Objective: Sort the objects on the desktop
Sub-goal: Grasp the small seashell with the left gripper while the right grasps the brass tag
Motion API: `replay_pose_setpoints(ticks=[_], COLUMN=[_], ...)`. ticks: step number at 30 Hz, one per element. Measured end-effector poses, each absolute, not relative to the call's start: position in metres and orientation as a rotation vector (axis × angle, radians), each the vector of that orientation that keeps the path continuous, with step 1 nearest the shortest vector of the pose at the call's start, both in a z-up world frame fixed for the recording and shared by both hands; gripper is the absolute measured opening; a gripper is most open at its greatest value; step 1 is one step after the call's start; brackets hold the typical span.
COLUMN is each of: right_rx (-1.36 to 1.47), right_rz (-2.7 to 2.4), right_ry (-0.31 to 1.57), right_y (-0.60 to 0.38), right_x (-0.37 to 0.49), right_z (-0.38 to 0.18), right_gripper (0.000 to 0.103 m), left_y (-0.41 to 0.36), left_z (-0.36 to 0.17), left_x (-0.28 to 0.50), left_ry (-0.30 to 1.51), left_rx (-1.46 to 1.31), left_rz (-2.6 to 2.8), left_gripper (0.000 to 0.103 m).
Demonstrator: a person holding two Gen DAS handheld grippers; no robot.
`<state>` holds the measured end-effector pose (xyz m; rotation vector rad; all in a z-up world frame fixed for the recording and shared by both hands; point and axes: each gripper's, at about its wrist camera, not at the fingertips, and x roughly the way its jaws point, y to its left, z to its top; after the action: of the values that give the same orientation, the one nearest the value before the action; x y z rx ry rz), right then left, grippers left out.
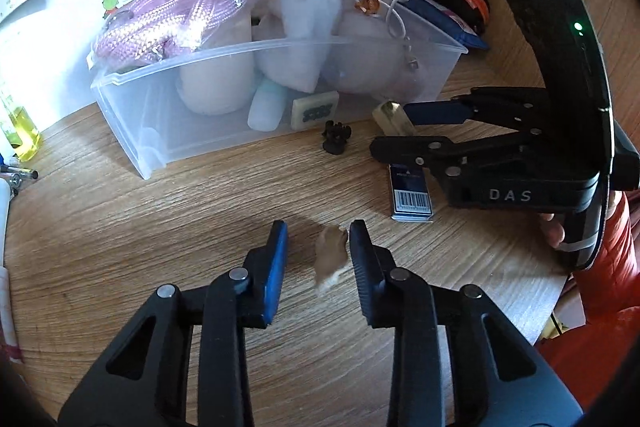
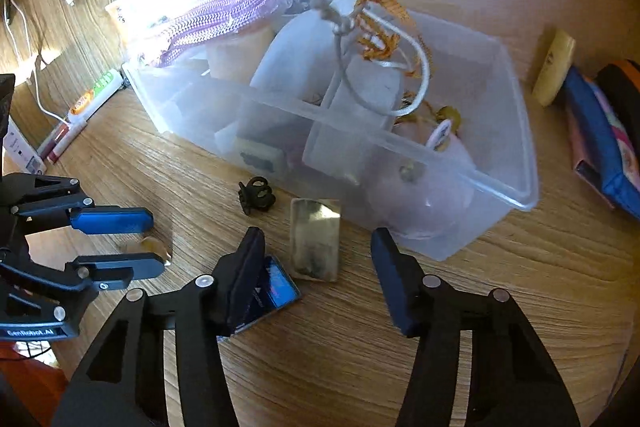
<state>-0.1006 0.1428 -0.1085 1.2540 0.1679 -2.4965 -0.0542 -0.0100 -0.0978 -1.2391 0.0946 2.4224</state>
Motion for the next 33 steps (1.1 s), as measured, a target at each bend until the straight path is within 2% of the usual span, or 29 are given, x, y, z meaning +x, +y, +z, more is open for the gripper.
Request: replay_pose_setpoints(ticks=[2, 5, 9, 15, 26, 33], right_rx=[1.253, 1.240, 1.231, 1.213, 1.107, 1.035], right_rz=[-2.490, -2.491, -2.493, -2.487, -2.533, -2.579], right_ry=[0.172, 0.190, 0.196, 0.145, 0.071, 0.042], right_y=[0.140, 0.137, 0.136, 0.143, 0.158, 0.172], right_x=[-0.102, -0.103, -0.103, -0.100, -0.079, -0.072], right_z=[-0.109, -0.109, -0.108, -0.101, -0.076, -0.053], right_gripper=[0.046, 0.037, 0.022, 0.022, 0.022, 0.022], left_y=[-0.007, -0.004, -0.003, -0.001, -0.008, -0.004], left_z=[-0.098, -0.098, -0.098, -0.093, -0.060, -0.038], left_x=[-0.051, -0.047, -0.041, -0.028, -0.046, -0.065], left_ry=[0.117, 0.147, 0.158, 0.194, -0.012, -0.014], left_rx=[-1.235, -1.228, -1.224, -1.173, -1.049, -0.963], left_rz=[2.426, 2.427, 2.437, 2.520, 2.584, 2.642], left_gripper=[0.026, 0.019, 0.018, 0.018, 0.018, 0.018])
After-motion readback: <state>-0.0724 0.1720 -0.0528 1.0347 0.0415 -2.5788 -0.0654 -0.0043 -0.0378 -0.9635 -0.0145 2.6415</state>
